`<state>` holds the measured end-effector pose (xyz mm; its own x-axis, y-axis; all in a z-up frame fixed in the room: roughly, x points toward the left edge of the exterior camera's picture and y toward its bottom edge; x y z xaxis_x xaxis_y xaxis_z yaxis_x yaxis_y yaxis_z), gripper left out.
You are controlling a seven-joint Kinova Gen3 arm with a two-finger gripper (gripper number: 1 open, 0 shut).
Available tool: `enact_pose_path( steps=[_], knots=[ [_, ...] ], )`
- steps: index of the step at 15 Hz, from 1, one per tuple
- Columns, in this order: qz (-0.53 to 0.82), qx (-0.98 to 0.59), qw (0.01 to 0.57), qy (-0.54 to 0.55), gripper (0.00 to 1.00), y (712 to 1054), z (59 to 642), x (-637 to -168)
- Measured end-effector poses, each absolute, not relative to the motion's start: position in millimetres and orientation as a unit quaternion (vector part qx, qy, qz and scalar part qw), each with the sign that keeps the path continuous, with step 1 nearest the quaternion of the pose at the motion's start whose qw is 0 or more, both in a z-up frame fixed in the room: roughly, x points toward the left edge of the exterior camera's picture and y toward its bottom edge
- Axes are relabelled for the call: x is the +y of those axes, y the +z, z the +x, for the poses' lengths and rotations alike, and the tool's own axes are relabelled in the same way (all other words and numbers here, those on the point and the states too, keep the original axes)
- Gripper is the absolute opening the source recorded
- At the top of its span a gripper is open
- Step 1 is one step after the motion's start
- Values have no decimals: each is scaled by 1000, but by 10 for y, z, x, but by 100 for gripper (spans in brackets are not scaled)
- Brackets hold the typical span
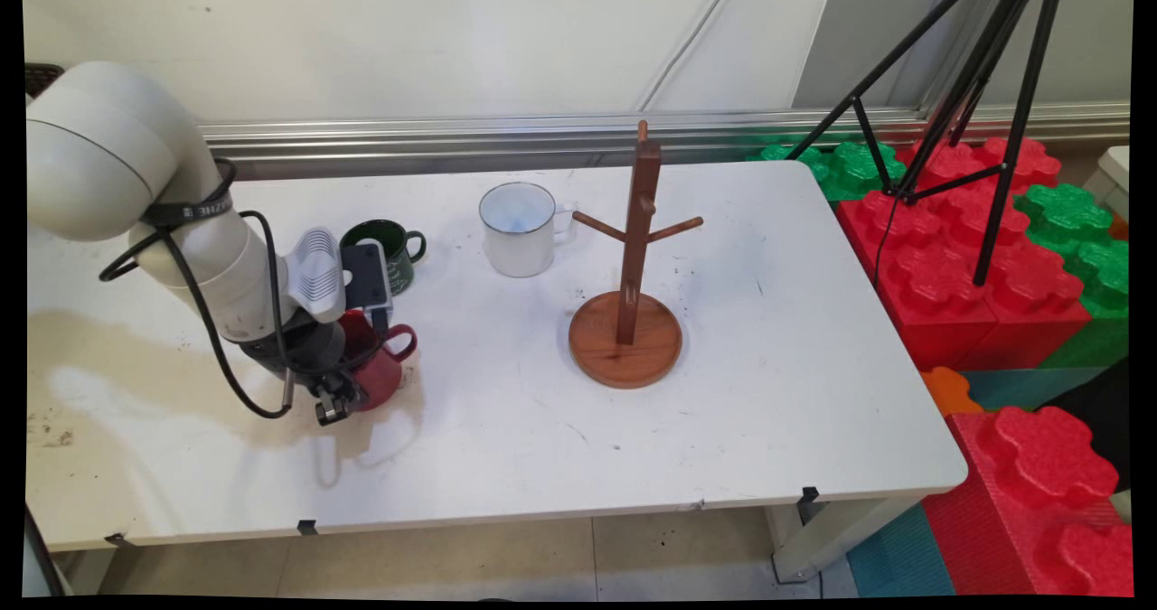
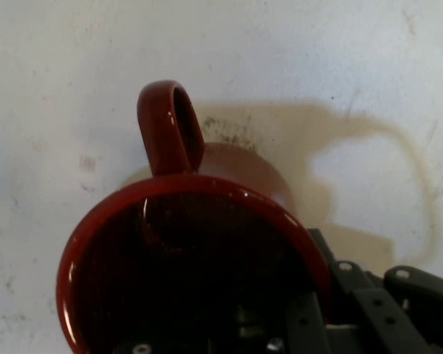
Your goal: Place the picked object on the table
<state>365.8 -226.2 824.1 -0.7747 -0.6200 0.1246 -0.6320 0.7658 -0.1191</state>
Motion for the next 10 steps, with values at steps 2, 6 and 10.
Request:
enact_pose_path(
  steps=[2, 6, 10],
  knots=[
    [333, -939, 41, 75, 100, 8230, 3679, -2258],
    [331, -940, 45, 74, 100, 8219, 3714, -2259],
    [325, -941, 52, 79, 100, 8225, 3751, -2264]
  ],
)
